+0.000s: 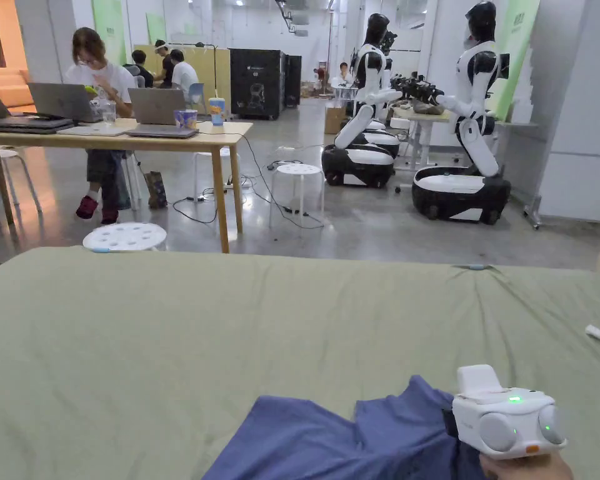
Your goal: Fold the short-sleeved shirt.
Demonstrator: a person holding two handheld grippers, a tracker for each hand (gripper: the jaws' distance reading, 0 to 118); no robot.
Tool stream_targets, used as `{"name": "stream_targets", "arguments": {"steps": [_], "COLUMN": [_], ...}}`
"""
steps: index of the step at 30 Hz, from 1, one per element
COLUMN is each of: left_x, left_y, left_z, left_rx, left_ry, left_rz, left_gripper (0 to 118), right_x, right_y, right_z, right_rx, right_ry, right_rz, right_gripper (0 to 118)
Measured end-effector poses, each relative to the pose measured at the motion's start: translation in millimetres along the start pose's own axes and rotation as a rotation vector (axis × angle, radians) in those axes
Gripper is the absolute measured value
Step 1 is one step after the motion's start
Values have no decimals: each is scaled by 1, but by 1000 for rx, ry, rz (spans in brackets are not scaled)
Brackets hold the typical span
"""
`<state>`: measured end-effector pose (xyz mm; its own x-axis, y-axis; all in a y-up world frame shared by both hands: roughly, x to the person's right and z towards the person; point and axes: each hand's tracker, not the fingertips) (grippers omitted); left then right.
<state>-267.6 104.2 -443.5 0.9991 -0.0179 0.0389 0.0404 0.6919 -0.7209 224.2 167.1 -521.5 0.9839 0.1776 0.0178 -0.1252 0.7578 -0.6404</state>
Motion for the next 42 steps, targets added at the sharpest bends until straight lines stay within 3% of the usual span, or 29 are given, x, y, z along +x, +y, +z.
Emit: {"name": "stream_targets", "arguments": {"steps": [4,11,19,27,30,37,42], "left_x": [7,25,33,46,41,39,36], "left_y": [45,163,300,414,452,477,432], "left_z": [-2,21,71,122,134,148,92], "left_rx": [57,242,416,580,629,682,590], "left_ry": [9,92,160,244,253,282,289], "left_rz": [-18,-59,-68,-98,-80,-83,-142], "left_gripper": [0,0,0,0,0,0,0], "right_x": [0,35,77,108,109,104,95], "right_y": [24,94,195,298,328,348,299], "right_z": [38,77,131,170,179,183,127], "right_rx": [82,252,438,621,677,718,598], "right_ry": [-12,-40,-145,-148,-182,-188,-182], "right_rz": [36,-49,-42,-78,-59,-57,-66], "right_gripper": [3,3,3,3,3,3,3]}}
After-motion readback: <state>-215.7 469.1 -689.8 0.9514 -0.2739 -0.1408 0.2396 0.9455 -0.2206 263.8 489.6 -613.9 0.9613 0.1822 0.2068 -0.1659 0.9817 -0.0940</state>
